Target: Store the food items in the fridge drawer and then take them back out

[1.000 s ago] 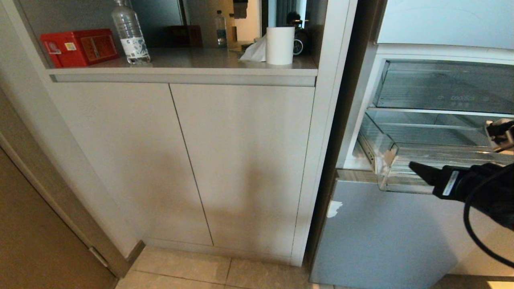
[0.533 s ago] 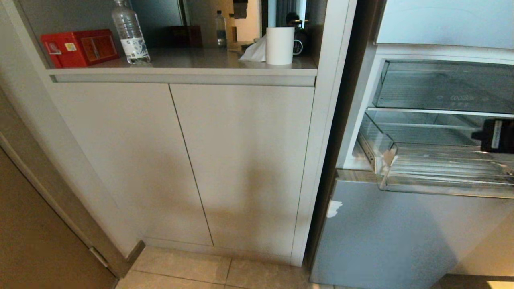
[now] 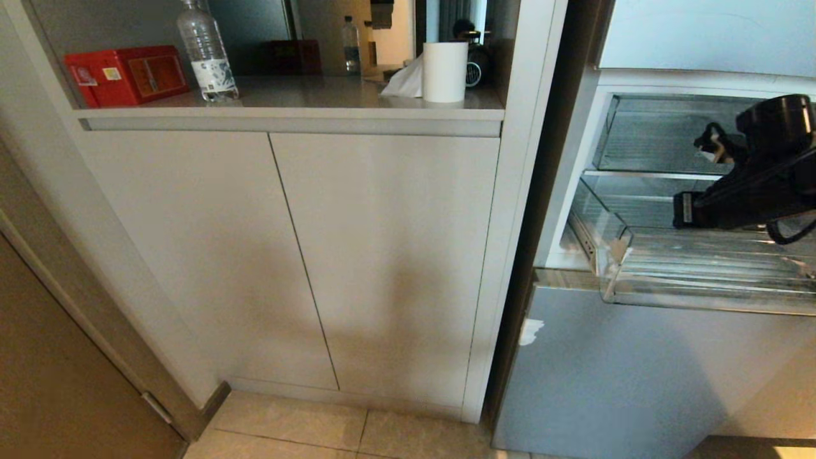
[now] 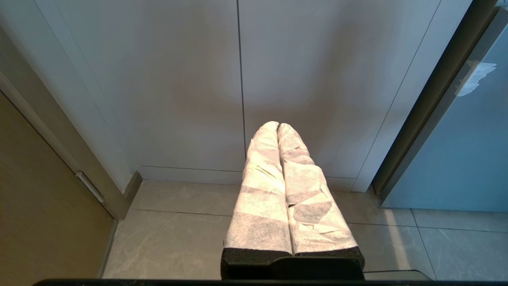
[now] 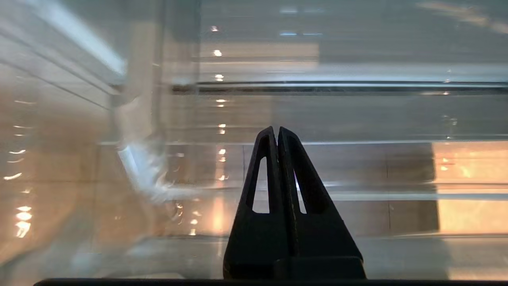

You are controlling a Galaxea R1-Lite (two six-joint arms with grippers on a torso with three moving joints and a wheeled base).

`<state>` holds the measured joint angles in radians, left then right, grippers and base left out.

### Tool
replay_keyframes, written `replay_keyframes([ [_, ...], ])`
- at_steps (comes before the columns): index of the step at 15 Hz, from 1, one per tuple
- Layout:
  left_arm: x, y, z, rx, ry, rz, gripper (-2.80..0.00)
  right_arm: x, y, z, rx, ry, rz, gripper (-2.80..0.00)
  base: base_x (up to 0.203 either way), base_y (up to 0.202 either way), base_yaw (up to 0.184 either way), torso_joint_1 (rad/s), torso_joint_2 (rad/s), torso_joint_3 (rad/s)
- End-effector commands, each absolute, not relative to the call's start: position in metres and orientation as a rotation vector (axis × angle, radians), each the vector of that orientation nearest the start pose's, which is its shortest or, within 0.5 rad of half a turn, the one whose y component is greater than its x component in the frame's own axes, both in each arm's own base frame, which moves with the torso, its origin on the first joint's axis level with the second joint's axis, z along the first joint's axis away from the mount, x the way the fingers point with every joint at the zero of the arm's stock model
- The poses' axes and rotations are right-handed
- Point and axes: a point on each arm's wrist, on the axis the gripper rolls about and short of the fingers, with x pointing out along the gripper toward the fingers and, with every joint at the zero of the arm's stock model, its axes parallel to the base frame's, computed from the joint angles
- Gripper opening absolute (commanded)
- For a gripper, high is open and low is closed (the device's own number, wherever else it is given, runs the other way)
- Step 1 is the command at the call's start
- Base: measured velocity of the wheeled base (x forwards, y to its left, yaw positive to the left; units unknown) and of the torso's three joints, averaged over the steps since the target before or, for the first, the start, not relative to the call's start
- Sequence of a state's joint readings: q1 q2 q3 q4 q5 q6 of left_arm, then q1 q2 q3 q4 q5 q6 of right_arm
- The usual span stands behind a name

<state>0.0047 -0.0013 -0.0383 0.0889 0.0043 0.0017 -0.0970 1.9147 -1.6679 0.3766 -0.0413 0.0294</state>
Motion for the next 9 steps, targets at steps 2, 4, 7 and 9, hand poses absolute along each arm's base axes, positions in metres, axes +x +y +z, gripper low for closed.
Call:
replay_keyframes([
  [2,-0.026,0.0,0.077,0.002,0.049,0.009,-2.8,0.383,-0.041,0.235,0.052,0.729,-0.152,-2.8,0.0,0.0,0.0,0.0,0.0,0.0],
  [4,-0.026,0.0,0.077,0.002,0.049,0.009,-2.8,0.37,-0.041,0.249,0.053,0.73,-0.155,-2.8,0.0,0.0,0.0,0.0,0.0,0.0],
  [7,-0.026,0.0,0.077,0.002,0.049,0.009,-2.8,0.338,-0.04,0.269,0.064,0.777,-0.165,-2.8,0.0,0.0,0.0,0.0,0.0,0.0],
  [9,-0.026,0.0,0.077,0.002,0.049,0.009,-2.8,0.31,-0.046,0.281,0.081,0.839,-0.193,-2.8,0.0,0.0,0.0,0.0,0.0,0.0],
])
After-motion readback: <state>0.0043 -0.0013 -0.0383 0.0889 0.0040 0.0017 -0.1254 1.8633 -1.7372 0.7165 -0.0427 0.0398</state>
